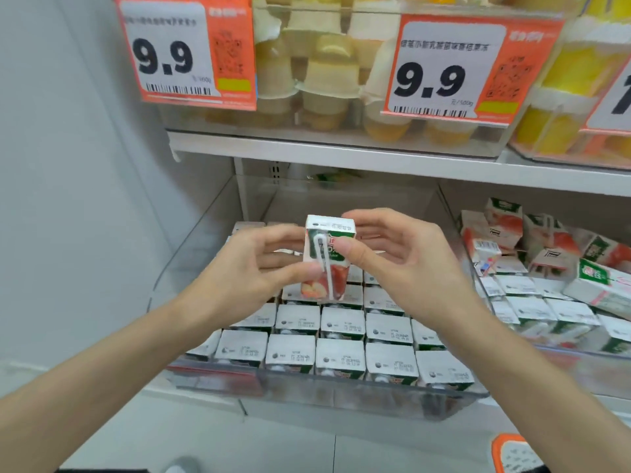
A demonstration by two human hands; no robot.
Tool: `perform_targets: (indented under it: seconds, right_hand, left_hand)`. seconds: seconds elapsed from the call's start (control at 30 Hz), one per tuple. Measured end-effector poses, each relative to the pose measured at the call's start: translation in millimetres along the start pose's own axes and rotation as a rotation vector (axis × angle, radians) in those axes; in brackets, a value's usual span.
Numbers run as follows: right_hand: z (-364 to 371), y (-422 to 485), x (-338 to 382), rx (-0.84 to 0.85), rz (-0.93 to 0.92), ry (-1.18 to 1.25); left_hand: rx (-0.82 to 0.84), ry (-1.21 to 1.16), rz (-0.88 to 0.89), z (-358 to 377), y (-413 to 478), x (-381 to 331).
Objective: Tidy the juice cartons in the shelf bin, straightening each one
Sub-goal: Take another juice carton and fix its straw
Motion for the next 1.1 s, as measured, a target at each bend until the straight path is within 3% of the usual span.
perform_targets:
  seconds: [0.37, 0.67, 1.1]
  right_hand:
    - [27.6, 3.4, -15.8, 0.015, 0.216, 0.196]
    - [28.4, -0.4, -18.5, -0.045, 0.212, 0.272]
    - [19.7, -4.8, -21.1, 0.022, 0.200, 0.131]
  left_hand:
    - [-0.075, -0.176, -0.083, -12.4, -18.7, 16.0]
    - [-0.044, -0.347, -0.117, -4.7, -13.2, 20.9]
    - [-0.049, -0.433, -0.199, 0.6, -12.5, 27.3]
Point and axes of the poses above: each hand's wrist, its own y-axis towards the middle knuckle, its own z-axis out of the palm, x = y × z, the point moved 5 cm from there along y, towards the middle knuckle, and after that the axes turned 14 degrees about z, right-handed, at the moved point
